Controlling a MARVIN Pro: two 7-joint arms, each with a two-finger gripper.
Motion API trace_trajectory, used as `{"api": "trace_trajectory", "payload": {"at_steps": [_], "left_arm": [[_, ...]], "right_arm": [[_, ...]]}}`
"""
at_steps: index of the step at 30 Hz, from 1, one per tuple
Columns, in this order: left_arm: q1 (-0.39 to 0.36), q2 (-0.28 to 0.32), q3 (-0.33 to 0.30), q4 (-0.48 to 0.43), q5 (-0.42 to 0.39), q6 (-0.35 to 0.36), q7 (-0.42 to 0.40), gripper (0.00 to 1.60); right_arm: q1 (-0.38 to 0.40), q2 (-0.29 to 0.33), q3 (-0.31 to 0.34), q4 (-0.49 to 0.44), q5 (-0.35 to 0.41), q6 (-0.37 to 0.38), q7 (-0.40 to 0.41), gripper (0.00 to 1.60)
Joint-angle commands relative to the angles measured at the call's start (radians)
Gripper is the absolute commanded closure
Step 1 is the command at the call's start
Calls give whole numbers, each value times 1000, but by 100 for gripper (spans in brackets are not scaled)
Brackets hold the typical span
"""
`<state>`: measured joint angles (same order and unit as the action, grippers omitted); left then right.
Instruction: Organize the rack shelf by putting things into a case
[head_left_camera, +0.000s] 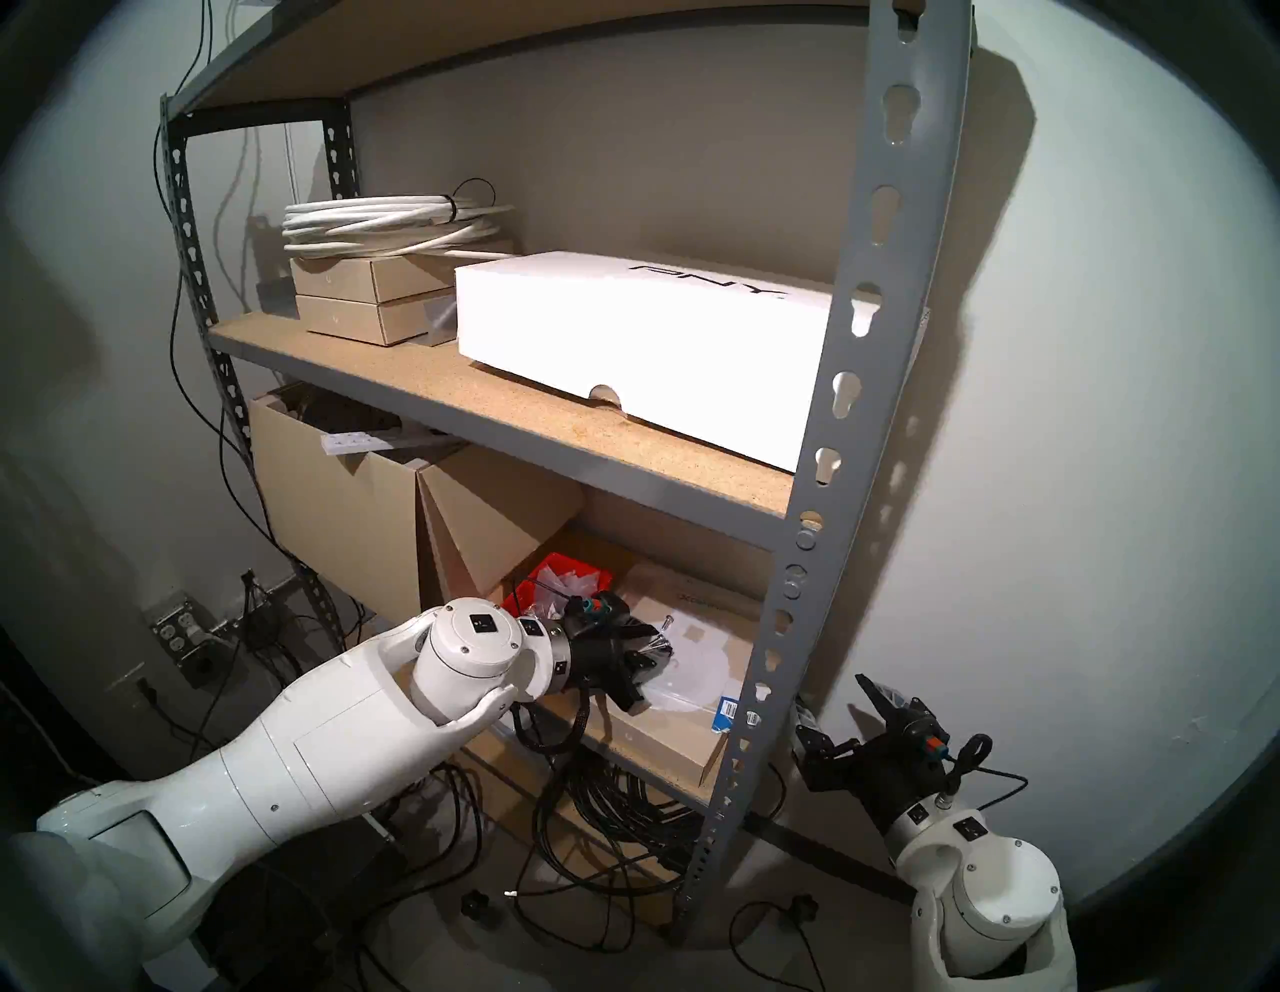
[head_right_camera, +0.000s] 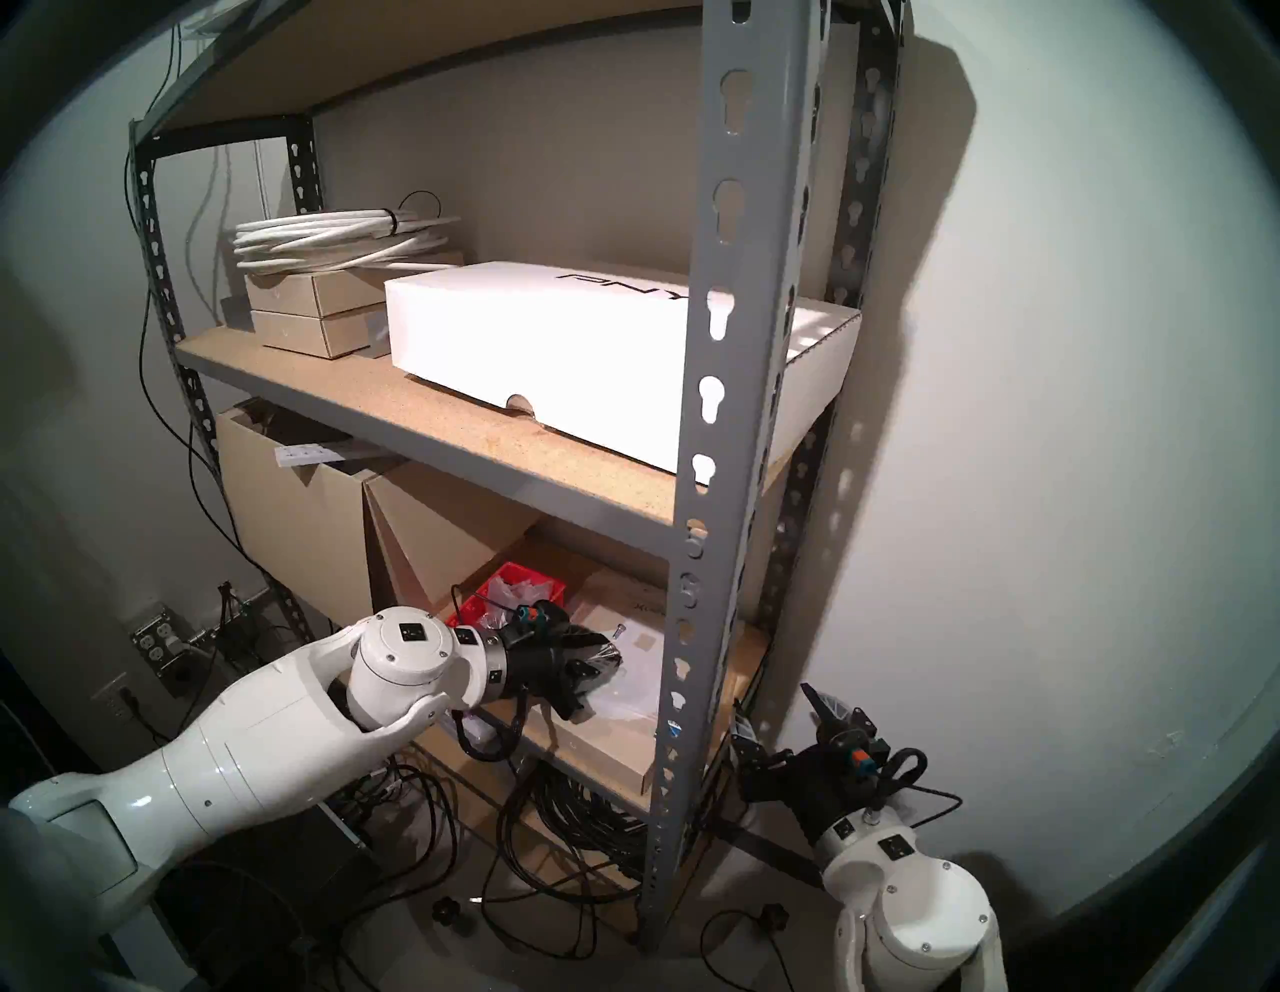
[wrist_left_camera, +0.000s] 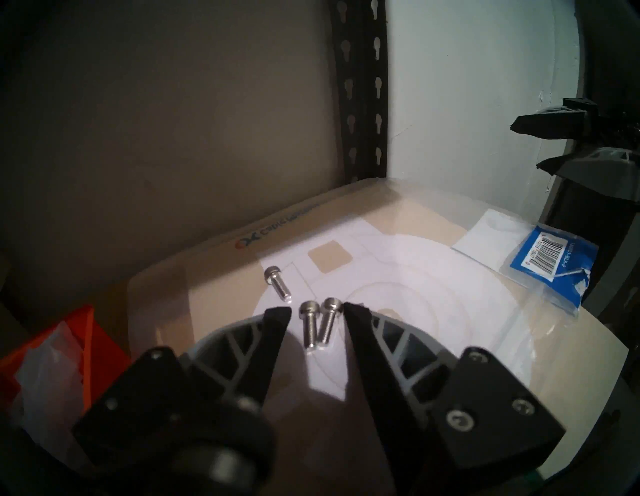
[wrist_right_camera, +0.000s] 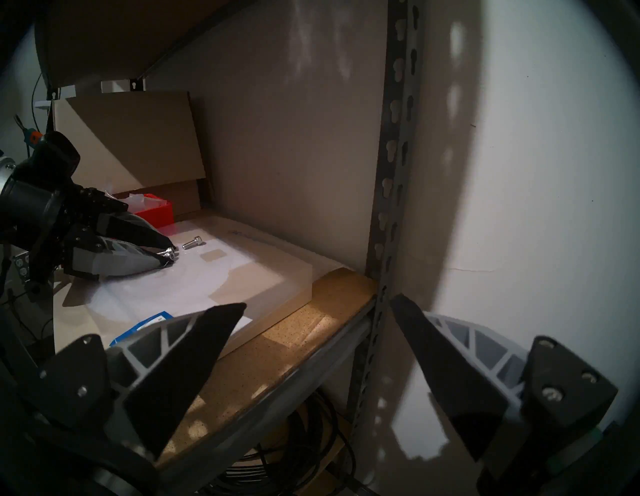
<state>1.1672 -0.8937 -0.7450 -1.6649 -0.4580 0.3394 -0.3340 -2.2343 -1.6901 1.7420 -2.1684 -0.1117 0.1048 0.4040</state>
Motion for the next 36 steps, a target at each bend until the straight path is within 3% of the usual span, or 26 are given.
{"api": "trace_trajectory", "payload": {"at_steps": [1, 2, 8, 17, 19, 20, 25, 36], "left_arm": [[-1, 0, -7, -12, -5, -3, 0, 85], [1, 2, -7, -13, -5, -4, 0, 92], [11, 13, -12, -16, -8, -11, -2, 97], [18, 23, -14, -25, -14, -13, 4, 96], [20, 27, -16, -29, -17, -15, 5, 102], [20, 29, -17, -31, -18, -15, 6, 122], [23, 39, -26, -51, -28, -18, 14, 159], [31, 54, -48, -97, -65, -18, 30, 160]], "right_arm": [[5, 1, 0, -21, 0, -7, -1, 0], [5, 1, 0, -21, 0, -7, -1, 0], [5, 0, 1, -21, 0, -7, -1, 0], [5, 0, 1, -21, -1, -7, 0, 0], [5, 0, 1, -21, -1, -7, 0, 0], [6, 0, 1, -21, -1, -7, 0, 0], [6, -1, 1, -21, -1, -7, 1, 0], [6, -2, 2, -21, -2, -7, 2, 0]]}}
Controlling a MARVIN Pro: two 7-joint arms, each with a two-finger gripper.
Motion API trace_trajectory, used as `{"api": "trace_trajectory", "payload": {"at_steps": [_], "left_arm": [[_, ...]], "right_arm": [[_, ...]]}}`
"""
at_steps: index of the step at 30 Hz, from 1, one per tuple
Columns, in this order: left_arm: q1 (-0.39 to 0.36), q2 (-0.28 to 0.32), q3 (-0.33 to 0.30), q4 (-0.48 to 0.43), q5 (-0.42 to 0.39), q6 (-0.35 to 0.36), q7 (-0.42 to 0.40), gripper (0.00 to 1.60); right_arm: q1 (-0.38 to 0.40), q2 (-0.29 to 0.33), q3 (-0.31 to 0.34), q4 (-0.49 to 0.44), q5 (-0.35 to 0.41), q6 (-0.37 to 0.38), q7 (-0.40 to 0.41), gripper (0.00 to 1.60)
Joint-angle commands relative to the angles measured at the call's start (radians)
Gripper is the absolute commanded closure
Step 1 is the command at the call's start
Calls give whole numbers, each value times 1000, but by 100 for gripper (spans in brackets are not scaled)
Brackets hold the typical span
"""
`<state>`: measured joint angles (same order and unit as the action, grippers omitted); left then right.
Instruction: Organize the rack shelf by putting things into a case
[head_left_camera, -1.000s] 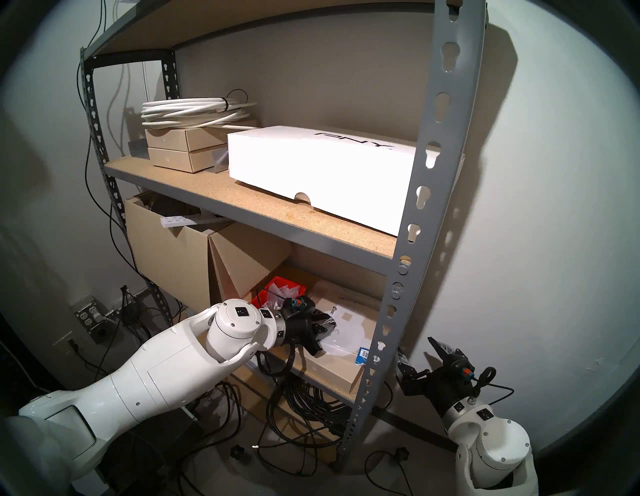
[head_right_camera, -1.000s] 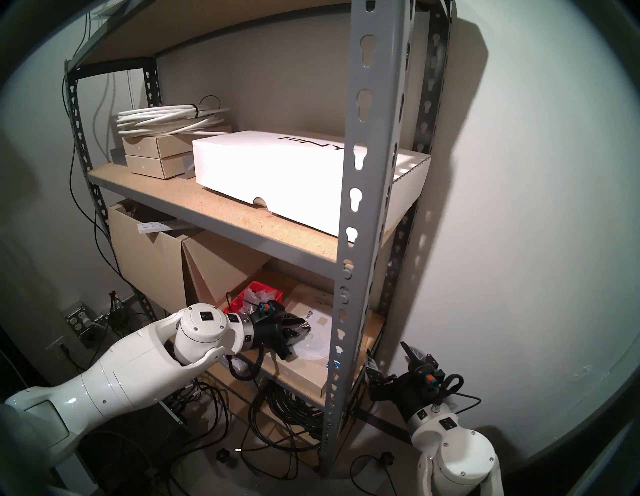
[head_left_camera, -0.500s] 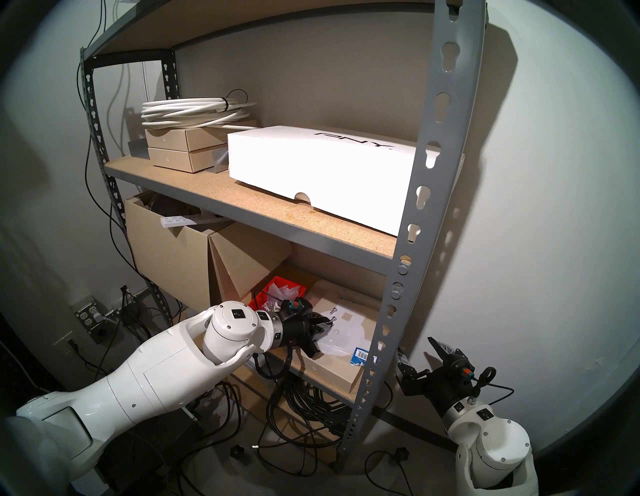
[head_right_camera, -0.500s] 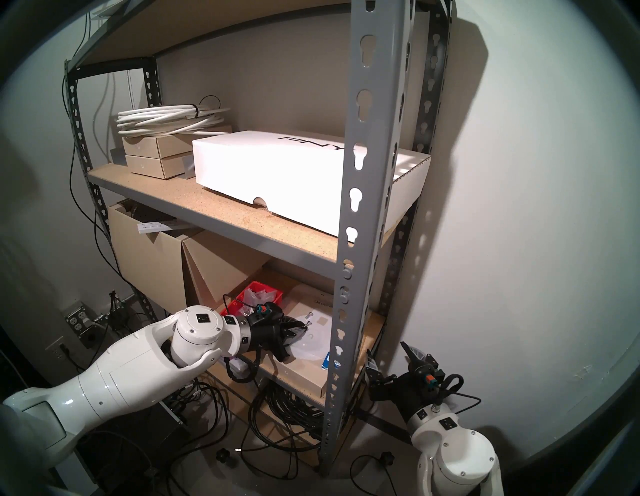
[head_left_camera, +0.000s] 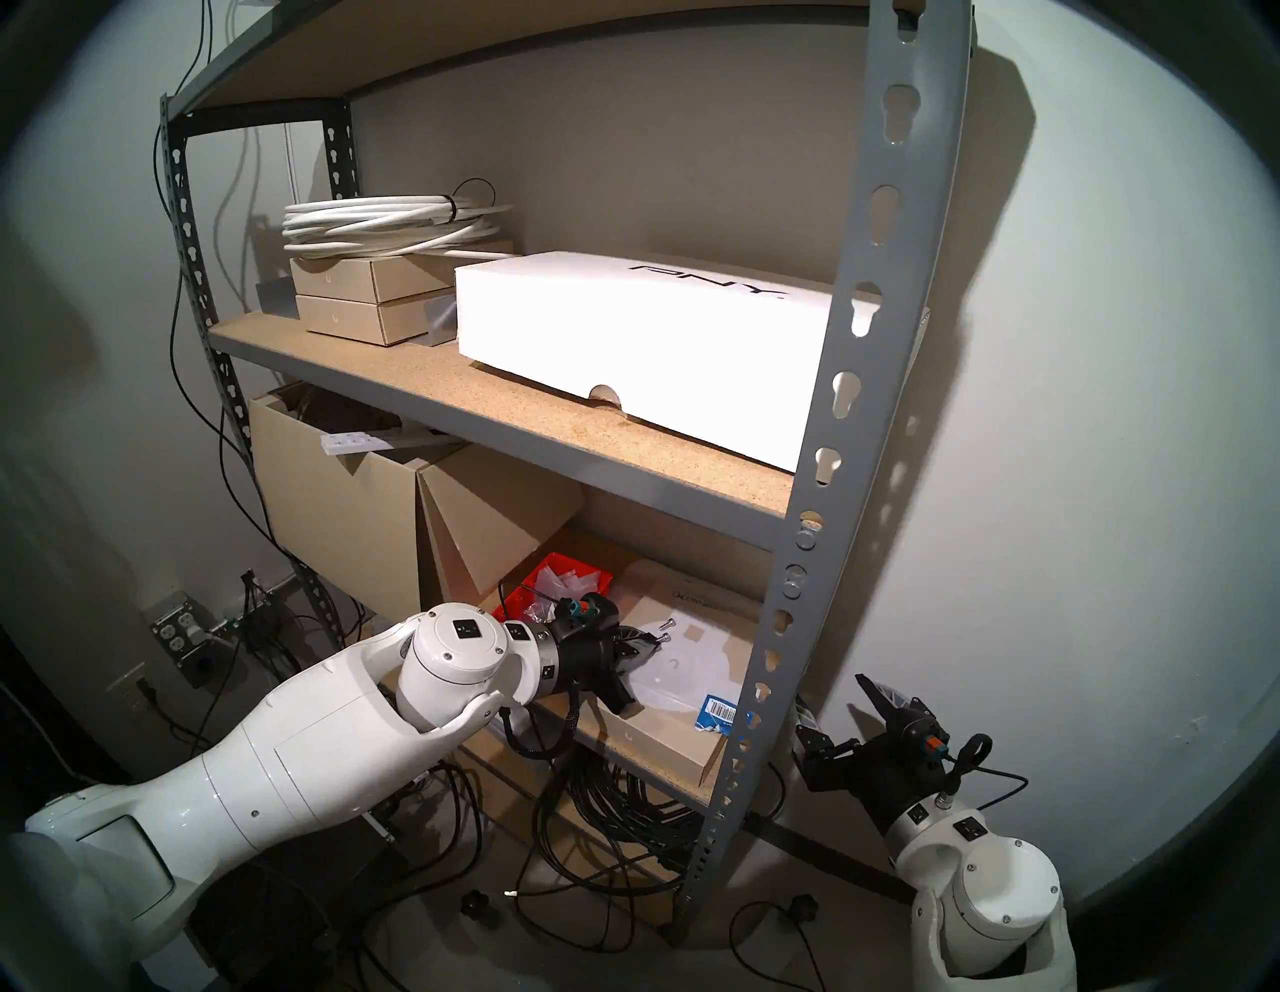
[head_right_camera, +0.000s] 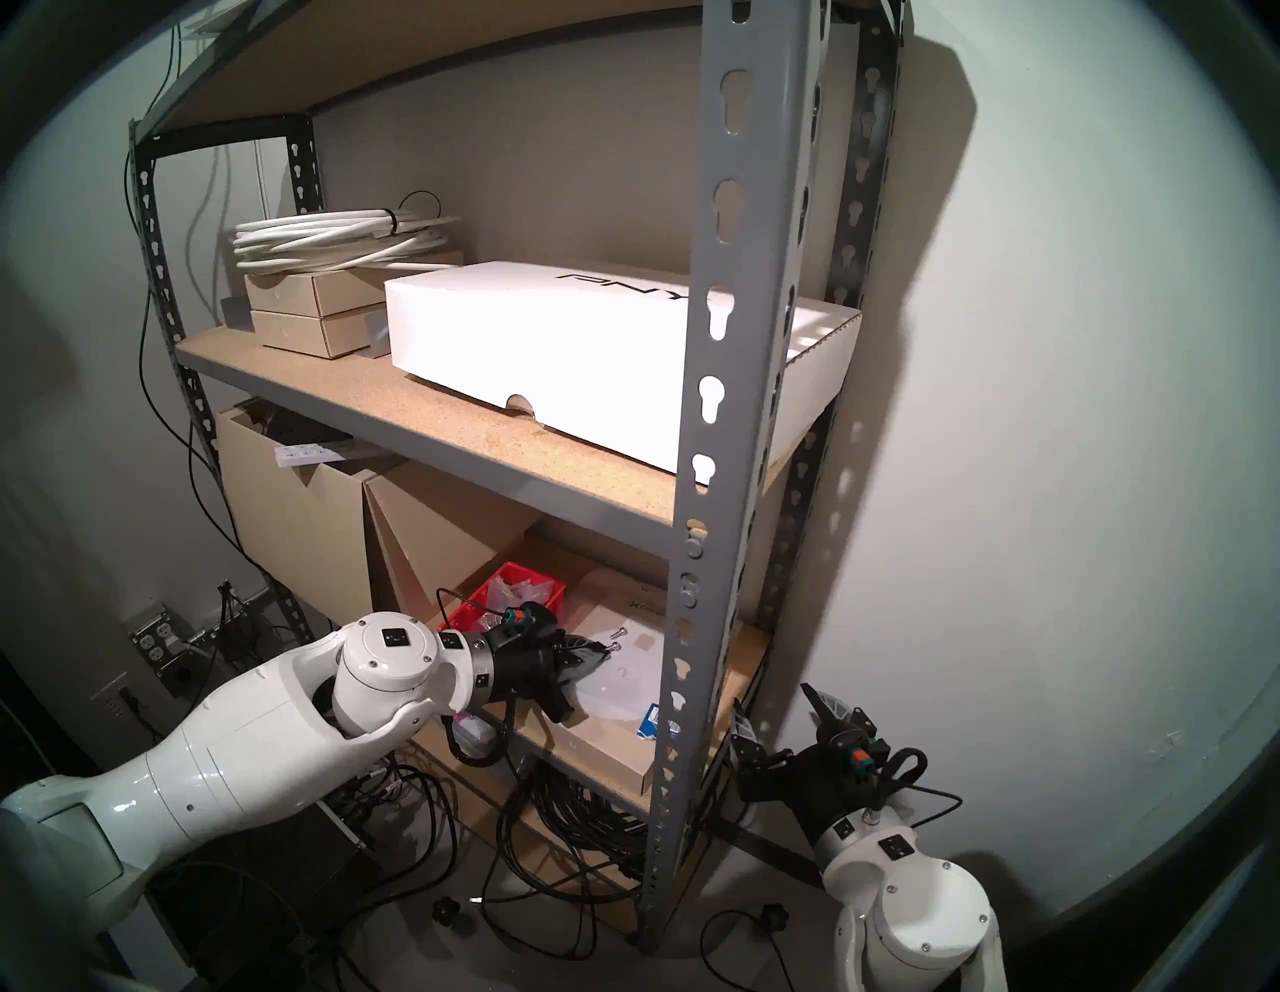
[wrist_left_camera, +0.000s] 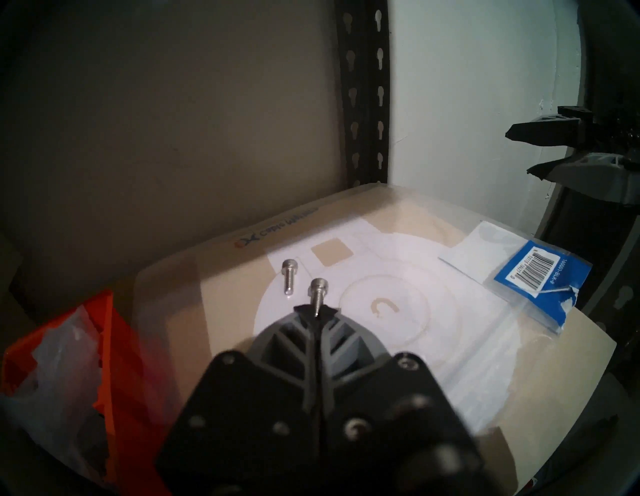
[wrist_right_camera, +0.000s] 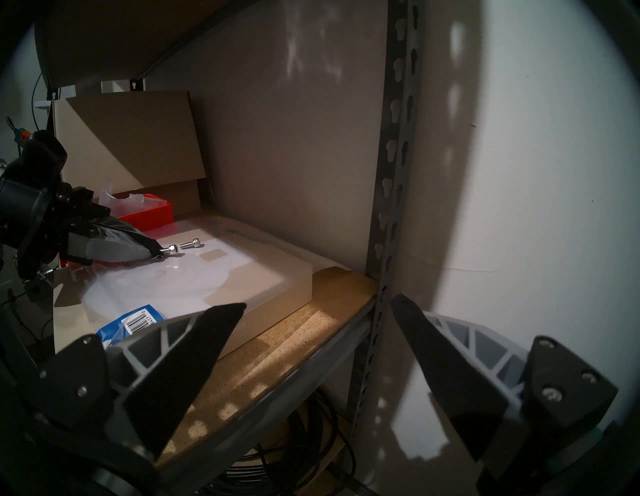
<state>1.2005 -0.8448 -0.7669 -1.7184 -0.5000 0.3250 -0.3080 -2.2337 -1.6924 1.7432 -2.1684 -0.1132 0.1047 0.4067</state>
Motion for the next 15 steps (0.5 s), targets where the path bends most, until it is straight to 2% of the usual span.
{"api": "trace_trajectory", "payload": {"at_steps": [1, 15], "left_arm": [[-3, 8, -28, -49, -26, -3, 3, 160], [29, 76, -77, -119, -95, -7, 12, 160]], "right_arm": [[5, 1, 0, -21, 0, -7, -1, 0], [6, 0, 1, -21, -1, -7, 0, 0]]}}
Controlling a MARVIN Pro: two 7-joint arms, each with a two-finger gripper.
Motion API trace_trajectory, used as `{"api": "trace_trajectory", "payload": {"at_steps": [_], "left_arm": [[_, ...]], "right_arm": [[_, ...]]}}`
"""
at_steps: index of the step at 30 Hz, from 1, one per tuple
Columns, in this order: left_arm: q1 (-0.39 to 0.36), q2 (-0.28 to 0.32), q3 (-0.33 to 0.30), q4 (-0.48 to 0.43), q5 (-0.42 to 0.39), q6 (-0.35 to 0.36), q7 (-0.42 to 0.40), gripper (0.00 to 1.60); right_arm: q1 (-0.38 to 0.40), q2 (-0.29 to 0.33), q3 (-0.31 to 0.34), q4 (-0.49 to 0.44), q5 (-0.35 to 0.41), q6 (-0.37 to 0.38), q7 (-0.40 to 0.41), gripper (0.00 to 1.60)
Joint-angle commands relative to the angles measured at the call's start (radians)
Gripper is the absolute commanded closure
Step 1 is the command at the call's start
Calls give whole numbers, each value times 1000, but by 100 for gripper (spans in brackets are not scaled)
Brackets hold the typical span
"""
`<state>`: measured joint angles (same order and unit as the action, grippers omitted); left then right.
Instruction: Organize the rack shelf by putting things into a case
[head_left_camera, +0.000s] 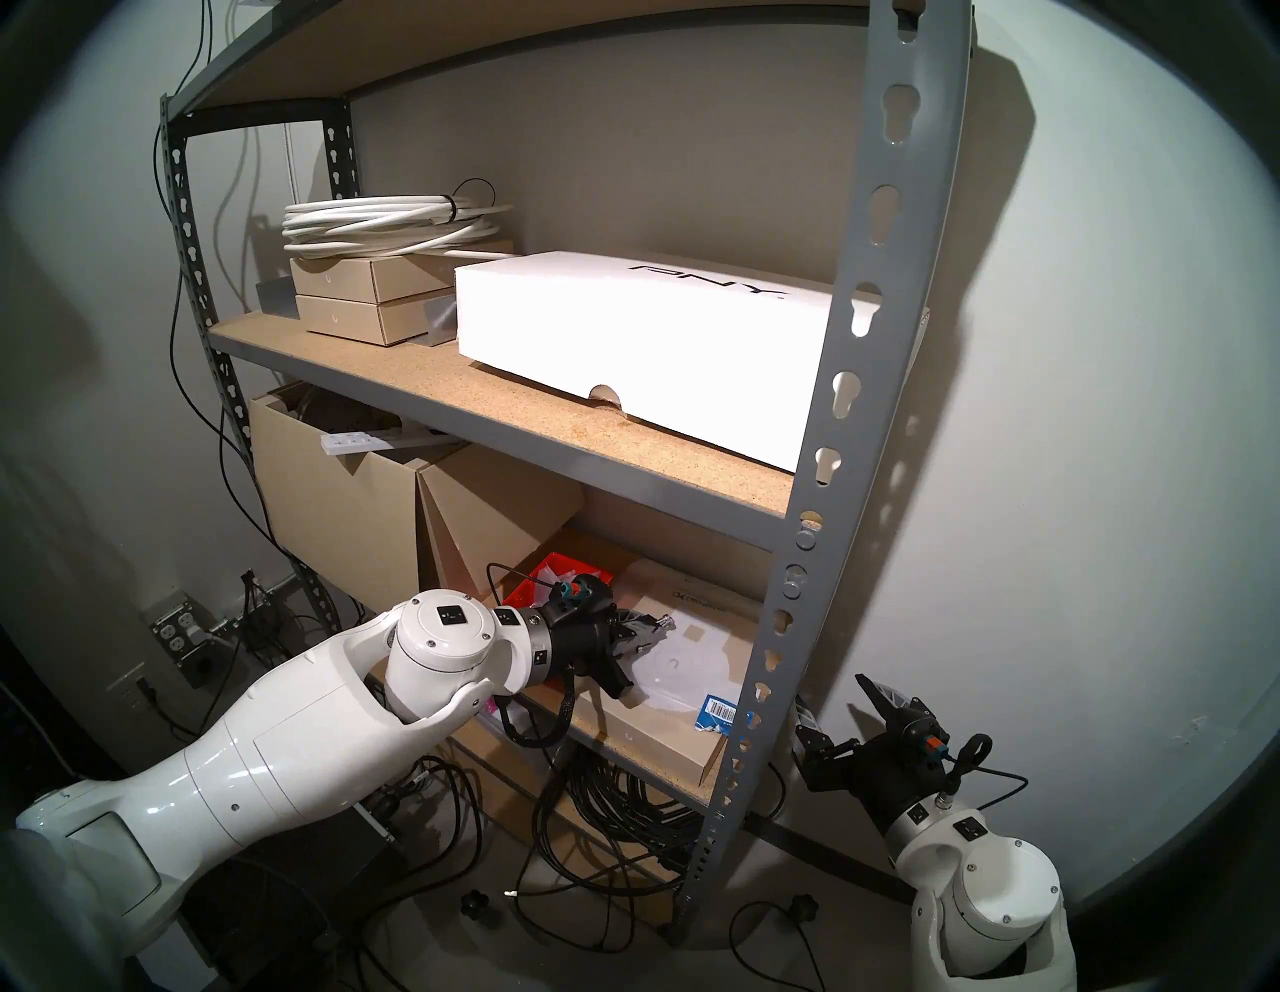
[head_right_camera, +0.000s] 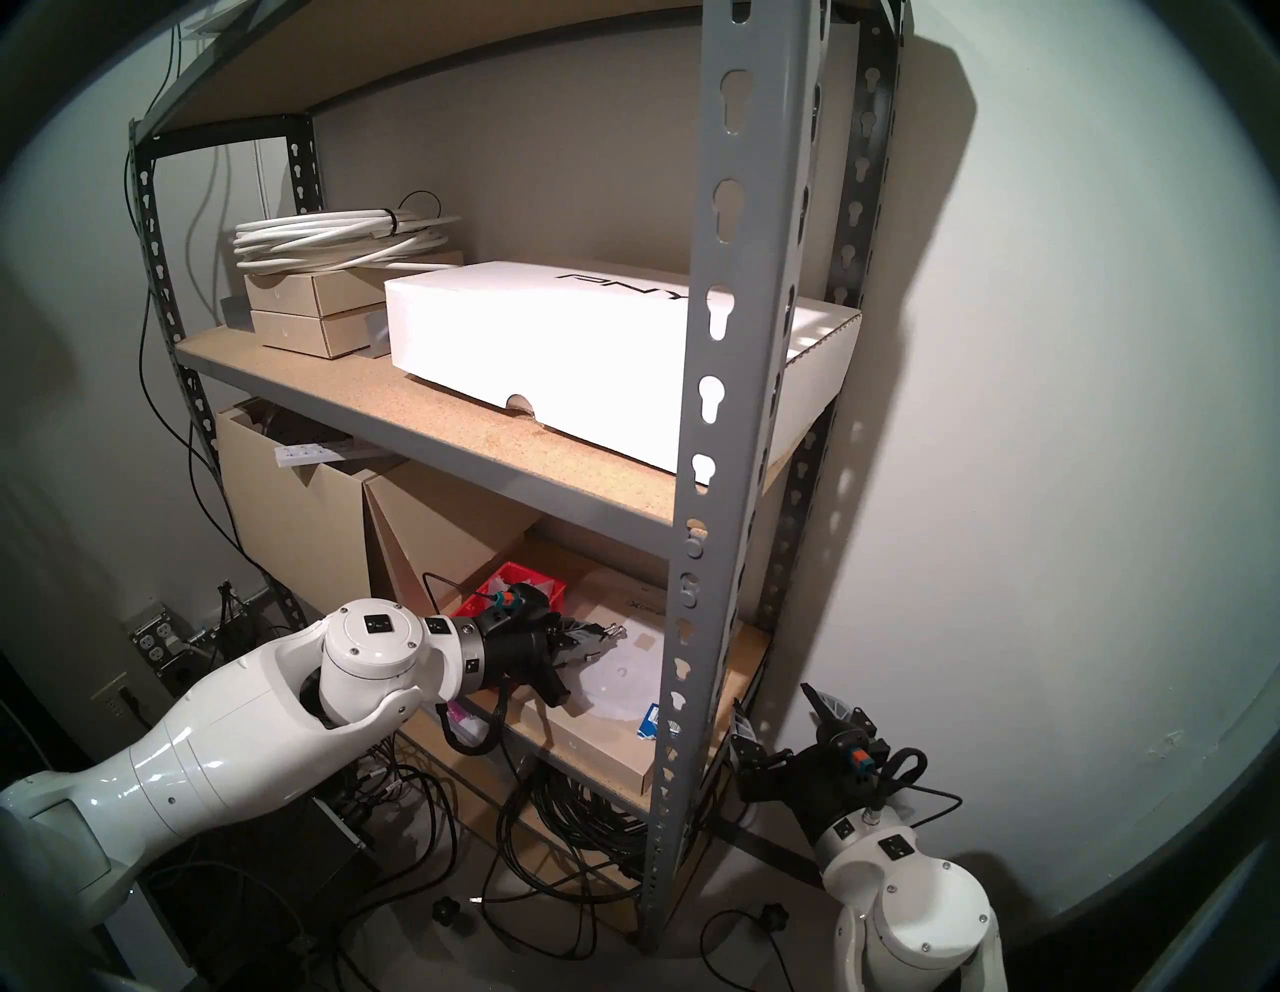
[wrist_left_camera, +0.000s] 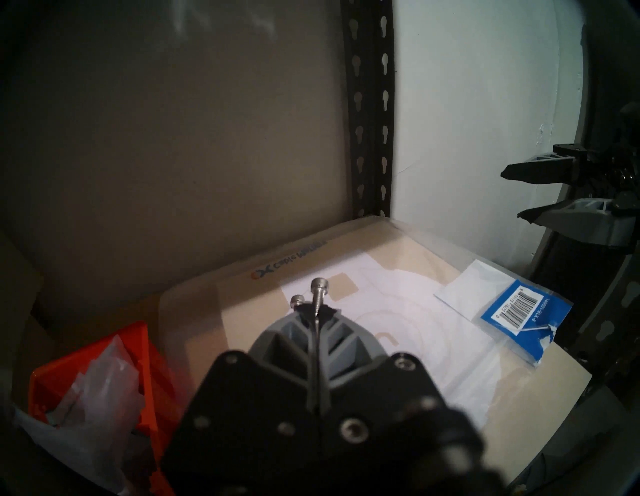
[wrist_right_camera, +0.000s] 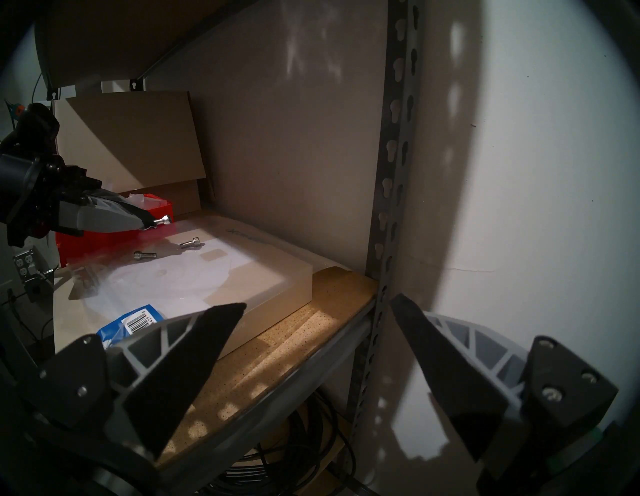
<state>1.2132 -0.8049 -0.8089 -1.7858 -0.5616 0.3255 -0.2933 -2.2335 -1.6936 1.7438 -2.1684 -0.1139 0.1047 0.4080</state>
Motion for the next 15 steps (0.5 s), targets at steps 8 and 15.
{"api": "trace_trajectory", "payload": {"at_steps": [8, 15], "left_arm": [[81, 136, -97, -122, -83, -30, 14, 160], [157, 226, -174, -181, -132, -56, 34, 160]], "right_arm": [[6, 0, 1, -20, 0, -7, -1, 0], [6, 0, 1, -20, -1, -7, 0, 0]]}}
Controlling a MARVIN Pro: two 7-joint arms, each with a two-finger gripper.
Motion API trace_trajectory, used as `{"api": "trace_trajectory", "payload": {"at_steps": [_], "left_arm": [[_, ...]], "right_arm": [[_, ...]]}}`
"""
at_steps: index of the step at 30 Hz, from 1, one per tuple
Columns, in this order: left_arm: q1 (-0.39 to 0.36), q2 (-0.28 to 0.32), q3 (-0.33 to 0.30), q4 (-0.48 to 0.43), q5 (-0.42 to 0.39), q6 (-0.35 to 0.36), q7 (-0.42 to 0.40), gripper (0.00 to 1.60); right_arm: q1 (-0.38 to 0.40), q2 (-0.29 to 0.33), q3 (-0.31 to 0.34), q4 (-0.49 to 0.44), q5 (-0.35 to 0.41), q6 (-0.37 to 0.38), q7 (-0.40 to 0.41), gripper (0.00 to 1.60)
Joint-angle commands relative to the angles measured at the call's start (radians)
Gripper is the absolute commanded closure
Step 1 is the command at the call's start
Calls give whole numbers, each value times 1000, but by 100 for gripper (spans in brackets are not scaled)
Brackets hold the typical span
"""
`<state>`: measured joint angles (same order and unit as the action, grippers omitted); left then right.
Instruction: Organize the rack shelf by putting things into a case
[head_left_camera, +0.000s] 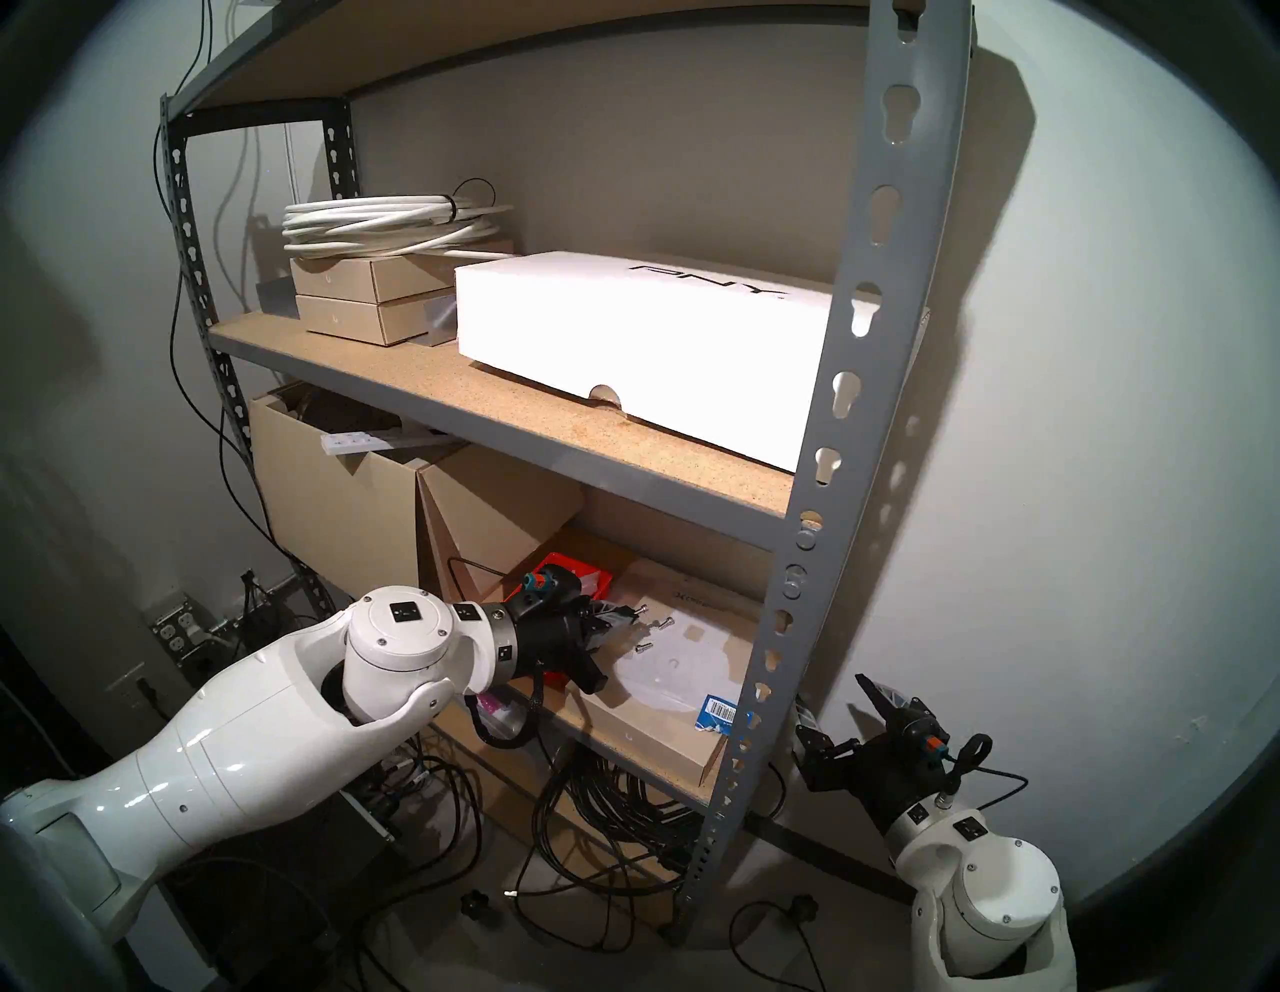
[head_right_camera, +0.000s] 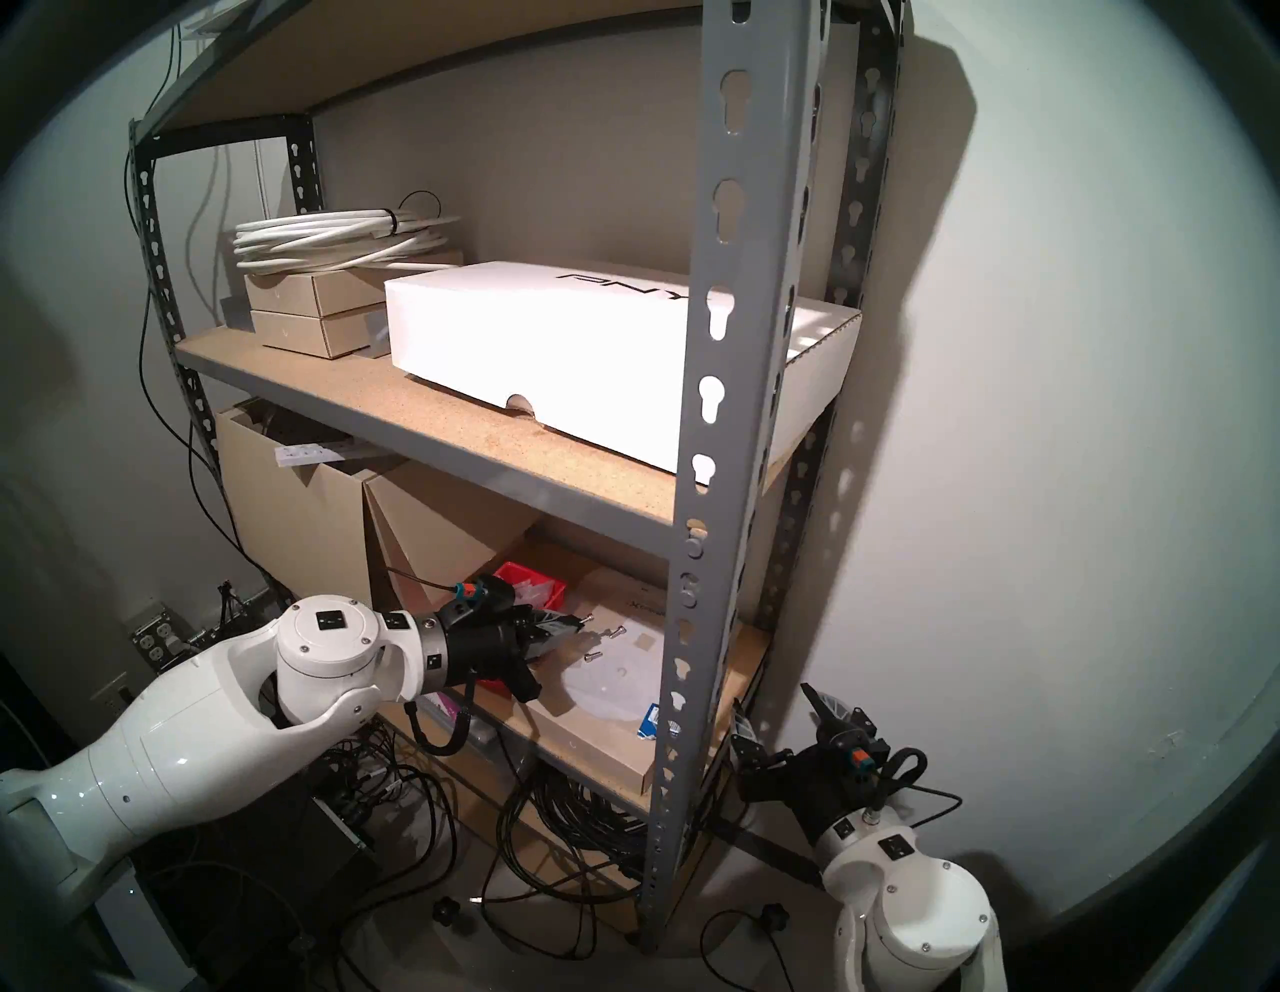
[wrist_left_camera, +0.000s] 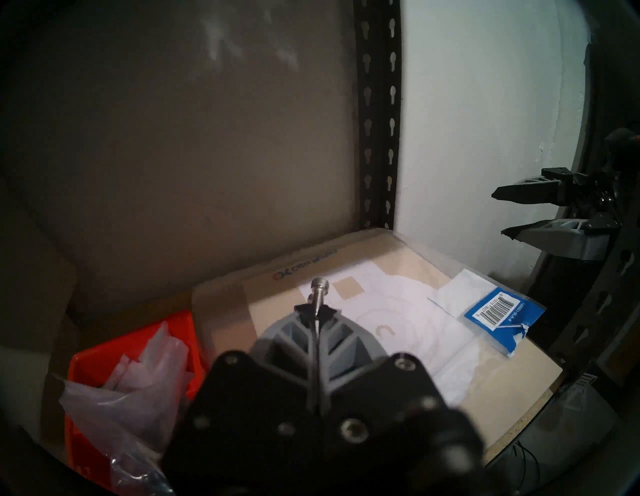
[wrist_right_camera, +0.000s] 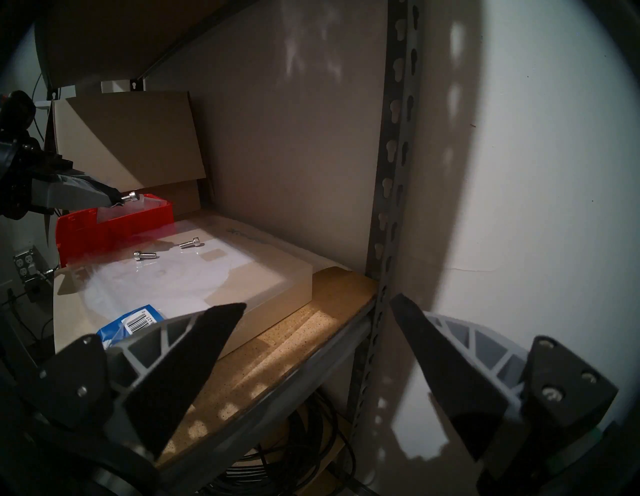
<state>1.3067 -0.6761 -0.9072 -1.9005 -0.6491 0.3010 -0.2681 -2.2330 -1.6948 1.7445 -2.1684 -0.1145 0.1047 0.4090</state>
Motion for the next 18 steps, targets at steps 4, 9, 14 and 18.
{"api": "trace_trajectory", "payload": {"at_steps": [4, 9, 14, 18], "left_arm": [[108, 143, -112, -87, -69, -51, 15, 160], [173, 213, -159, -114, -112, -84, 32, 160], [246, 270, -213, -121, -143, -115, 45, 160], [285, 309, -232, -112, -170, -150, 56, 160]], "right_arm": [[6, 1, 0, -20, 0, -7, -1, 0], [6, 0, 1, -20, -1, -7, 0, 0], [6, 0, 1, -20, -1, -7, 0, 0], [6, 0, 1, -20, -1, -7, 0, 0]]}}
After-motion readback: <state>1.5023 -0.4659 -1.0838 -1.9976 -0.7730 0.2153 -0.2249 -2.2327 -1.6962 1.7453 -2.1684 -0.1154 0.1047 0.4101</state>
